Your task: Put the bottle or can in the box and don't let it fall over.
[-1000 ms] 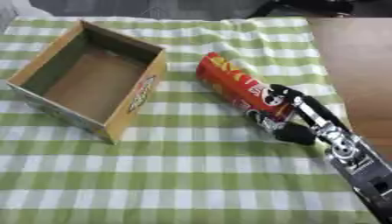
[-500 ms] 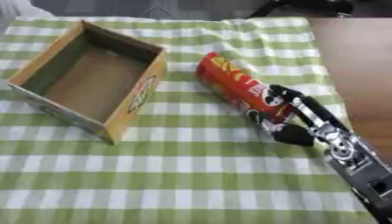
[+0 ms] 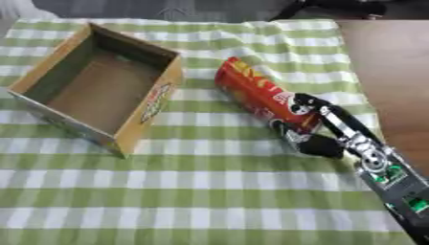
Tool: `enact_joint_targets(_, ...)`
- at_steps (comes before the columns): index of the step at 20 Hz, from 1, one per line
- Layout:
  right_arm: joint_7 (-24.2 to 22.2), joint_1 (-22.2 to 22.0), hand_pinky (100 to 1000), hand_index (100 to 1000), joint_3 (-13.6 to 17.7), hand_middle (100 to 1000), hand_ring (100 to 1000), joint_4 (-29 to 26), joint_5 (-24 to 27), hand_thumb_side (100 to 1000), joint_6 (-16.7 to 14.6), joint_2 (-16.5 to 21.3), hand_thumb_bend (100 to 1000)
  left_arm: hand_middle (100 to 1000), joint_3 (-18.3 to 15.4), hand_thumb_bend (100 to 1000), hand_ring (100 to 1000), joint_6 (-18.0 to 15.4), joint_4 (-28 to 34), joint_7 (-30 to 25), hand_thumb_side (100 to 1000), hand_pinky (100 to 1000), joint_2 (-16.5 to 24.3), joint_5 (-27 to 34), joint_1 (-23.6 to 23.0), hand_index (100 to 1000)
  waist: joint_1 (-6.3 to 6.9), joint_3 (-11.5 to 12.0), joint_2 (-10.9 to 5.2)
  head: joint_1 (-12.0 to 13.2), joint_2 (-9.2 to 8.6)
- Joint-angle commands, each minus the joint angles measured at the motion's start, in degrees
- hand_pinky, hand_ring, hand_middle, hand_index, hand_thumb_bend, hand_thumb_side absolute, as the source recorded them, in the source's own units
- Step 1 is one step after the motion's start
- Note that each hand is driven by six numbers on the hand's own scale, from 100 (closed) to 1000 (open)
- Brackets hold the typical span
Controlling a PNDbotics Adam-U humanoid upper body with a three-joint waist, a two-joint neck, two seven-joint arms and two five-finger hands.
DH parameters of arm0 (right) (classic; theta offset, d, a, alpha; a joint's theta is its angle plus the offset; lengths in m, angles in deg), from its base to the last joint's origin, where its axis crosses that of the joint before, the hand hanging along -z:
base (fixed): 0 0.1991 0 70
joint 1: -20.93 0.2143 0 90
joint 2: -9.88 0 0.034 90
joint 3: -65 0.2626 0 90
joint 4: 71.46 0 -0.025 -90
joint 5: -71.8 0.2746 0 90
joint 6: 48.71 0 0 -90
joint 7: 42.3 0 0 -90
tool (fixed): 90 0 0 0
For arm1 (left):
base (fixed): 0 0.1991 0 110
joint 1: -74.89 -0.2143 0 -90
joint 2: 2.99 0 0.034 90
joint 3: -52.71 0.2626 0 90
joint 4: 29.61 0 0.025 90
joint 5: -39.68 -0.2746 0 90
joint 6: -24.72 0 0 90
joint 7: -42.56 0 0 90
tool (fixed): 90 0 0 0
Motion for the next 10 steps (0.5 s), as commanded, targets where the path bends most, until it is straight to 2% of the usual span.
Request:
enact_joint_targets(1,0.34,-0.99,424,1000,-2.31,846,838,3.55,2.8,266,0.76,0.17,100,590,-0.71,171,493,-0.06,1.18,0.28,658,502,0.78,0.22,0.53,700,0.23,0.14,-0.4,-0.16,-0.34)
enact_joint_targets(6,1.45,-0.7,432,1000,-2.68,839,832,4.37,4.52,100,1.24,0.05,100,590,-0.82,169,494,-0.18,1.18,0.46,660,503,0.74,0.44,0.51,699,0.32,0.2,-0.34,-0.22,-0.39)
enact_joint_targets(10,2.85,-0.56,382,1000,-2.77,821,809,4.56,4.49,100,1.39,0.01,100,590,-0.91,168,494,-0.24,1.18,0.57,661,504,0.73,0.53,0.52,699,0.33,0.21,-0.29,-0.34,-0.32)
